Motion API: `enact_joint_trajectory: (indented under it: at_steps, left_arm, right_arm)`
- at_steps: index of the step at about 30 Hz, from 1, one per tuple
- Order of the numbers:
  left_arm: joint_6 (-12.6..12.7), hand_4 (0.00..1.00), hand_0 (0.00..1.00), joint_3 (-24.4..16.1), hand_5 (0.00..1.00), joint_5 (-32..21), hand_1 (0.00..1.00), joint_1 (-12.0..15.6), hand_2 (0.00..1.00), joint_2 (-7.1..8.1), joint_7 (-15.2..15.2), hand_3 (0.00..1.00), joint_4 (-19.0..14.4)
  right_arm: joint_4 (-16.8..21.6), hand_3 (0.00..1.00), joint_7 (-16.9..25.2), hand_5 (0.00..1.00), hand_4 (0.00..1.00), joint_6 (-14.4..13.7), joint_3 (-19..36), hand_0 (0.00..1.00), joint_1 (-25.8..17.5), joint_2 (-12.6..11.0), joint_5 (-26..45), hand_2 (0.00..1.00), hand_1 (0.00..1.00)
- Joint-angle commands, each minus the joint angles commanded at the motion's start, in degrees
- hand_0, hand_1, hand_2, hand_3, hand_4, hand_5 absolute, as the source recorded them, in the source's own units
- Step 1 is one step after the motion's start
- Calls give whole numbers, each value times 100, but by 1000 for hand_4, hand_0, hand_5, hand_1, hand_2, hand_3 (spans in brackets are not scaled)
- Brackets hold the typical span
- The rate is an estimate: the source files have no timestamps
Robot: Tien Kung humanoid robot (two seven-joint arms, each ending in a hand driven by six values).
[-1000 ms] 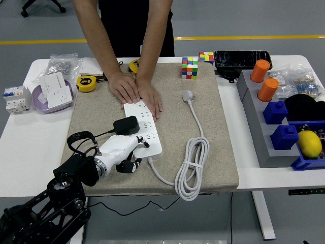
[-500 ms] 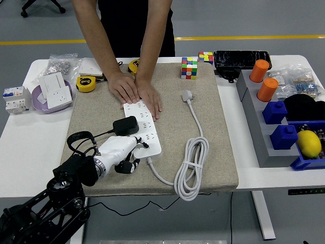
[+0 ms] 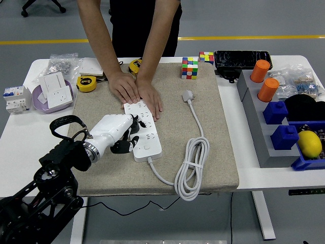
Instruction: Pick up the plug,place it near the board,insert it into the board,press the button
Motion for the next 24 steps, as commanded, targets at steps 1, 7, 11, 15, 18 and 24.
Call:
enact_joint_trajectory:
  at_steps: [1, 7, 11, 15, 18, 24]
  left_arm:
    - [163, 687, 263, -42, 100, 0, 123, -34, 215, -11, -72, 564, 35]
    - [842, 860, 396, -181, 140, -576, 309, -373, 315, -84, -327, 476, 509]
    - [1036, 998, 783, -178, 362, -1134, 865, -526, 850, -130, -319, 854, 739]
    - [1086, 998, 783, -168, 362, -1578, 865, -712, 850, -216, -323, 854, 1092]
    - [1101, 998, 998, -139, 471, -1871, 998, -845, 998, -292, -334, 990, 1476]
    - [989, 998, 998, -111, 503, -1938, 998, -999, 998, -396, -315, 993, 2033]
  right_arm:
    - [0, 869, -1, 948, 998, 1, -10, 952, -1, 1, 3, 848, 893]
    - [0, 869, -8, 948, 998, -1, -55, 952, 10, 0, 19, 848, 893]
    - [0, 869, -5, 949, 998, -2, -86, 952, 12, -1, 39, 848, 892]
    - [0, 869, -13, 949, 998, -1, -81, 952, 7, 5, 39, 848, 892]
    - [0, 869, -19, 948, 998, 2, -71, 952, 0, 13, 37, 848, 893]
    - [0, 869, -13, 948, 998, 0, -78, 951, 5, 22, 58, 848, 893]
